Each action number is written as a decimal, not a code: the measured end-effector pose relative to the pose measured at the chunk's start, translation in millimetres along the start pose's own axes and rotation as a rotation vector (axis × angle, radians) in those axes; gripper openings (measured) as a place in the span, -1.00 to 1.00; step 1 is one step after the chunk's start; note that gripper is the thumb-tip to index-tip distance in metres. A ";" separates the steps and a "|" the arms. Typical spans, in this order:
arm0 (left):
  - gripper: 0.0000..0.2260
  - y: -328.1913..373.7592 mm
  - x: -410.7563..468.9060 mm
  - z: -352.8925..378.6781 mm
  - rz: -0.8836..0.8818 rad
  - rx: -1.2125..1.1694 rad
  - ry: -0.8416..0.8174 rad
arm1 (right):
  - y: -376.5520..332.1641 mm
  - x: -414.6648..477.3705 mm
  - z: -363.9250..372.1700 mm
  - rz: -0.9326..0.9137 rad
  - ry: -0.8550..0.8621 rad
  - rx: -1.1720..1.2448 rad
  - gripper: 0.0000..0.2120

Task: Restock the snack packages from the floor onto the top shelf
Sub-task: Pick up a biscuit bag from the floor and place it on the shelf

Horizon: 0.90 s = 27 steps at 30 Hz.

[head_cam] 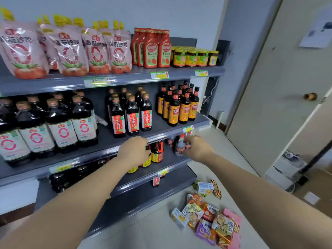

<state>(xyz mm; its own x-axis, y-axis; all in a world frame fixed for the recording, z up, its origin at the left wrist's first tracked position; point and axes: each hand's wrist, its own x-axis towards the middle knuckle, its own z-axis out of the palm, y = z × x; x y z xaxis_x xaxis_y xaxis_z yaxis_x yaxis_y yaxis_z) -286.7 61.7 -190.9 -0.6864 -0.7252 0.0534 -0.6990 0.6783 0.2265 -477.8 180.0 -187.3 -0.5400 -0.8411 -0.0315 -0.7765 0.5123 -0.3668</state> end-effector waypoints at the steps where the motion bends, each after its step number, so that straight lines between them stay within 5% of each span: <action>1: -0.69 10.2 12.7 9.9 0.029 0.007 -0.020 | 16.1 1.9 0.7 0.039 -0.005 -0.002 -0.64; 13: -0.74 131.3 131.2 128.4 0.407 0.077 -0.218 | 183.4 10.7 18.3 0.493 0.003 0.040 -0.62; 27: -0.76 287.5 211.9 301.1 0.525 0.116 -0.440 | 394.1 36.6 65.5 0.758 -0.135 0.186 -0.62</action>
<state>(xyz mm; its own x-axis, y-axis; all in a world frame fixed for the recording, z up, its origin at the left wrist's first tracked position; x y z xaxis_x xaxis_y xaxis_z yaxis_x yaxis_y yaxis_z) -693.5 138.5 -407.3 -0.9401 -0.1984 -0.2774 -0.2518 0.9523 0.1724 -782.3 339.8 -394.0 -0.8467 -0.2947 -0.4430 -0.1396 0.9265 -0.3495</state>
